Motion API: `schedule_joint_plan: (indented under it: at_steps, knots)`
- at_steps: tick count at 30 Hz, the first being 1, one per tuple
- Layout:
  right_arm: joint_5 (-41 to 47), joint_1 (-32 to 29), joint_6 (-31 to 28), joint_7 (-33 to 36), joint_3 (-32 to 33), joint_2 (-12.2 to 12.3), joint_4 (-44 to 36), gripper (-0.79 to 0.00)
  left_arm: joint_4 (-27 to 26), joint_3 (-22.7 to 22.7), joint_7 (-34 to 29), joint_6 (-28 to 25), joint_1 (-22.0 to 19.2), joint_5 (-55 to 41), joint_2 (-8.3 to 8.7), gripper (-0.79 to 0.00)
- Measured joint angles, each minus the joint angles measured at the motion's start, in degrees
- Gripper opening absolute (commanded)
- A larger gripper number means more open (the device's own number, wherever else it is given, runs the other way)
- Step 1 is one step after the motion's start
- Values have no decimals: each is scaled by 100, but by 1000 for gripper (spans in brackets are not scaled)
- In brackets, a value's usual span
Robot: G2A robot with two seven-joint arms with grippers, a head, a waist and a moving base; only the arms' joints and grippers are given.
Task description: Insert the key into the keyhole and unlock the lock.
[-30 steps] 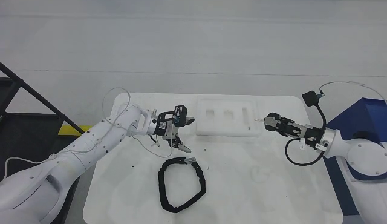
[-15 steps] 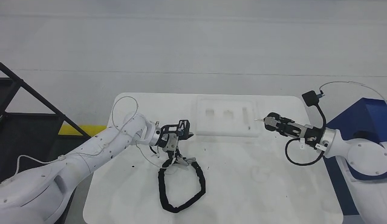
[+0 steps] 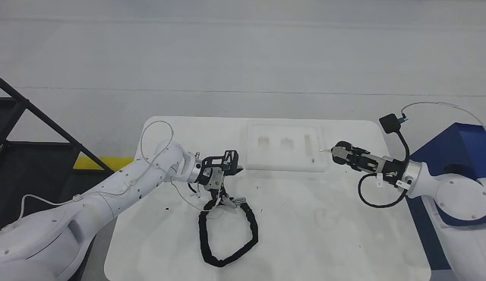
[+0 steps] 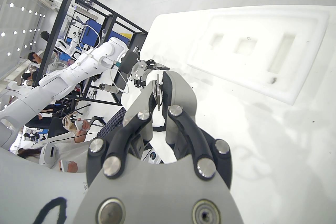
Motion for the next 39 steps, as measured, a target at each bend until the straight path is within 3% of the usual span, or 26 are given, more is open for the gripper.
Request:
schedule_joint_plan:
  at_steps: [9,19,31,33,35,38,39]
  knots:
    - [0,0,0,0,0,0,0,-785,-11,-185,118,128,368,347,98,0]
    - [0,0,0,0,0,0,0,-785,-109,-372,1426,667,837,1656,229,0]
    - [0,0,0,0,0,0,0,-785,183,-464,1859,944,1054,2071,42,0]
    - [0,0,0,0,0,0,0,-785,249,-478,1886,945,1070,2143,14,-37]
    - [0,0,0,0,0,0,0,-785,294,-495,1924,939,1086,2198,-2,-169]
    - [0,0,0,0,0,0,0,-785,345,-522,1982,924,1117,2307,-20,-240]
    - [0,0,0,0,0,0,0,-785,355,-530,1990,919,1124,2342,-24,-296]
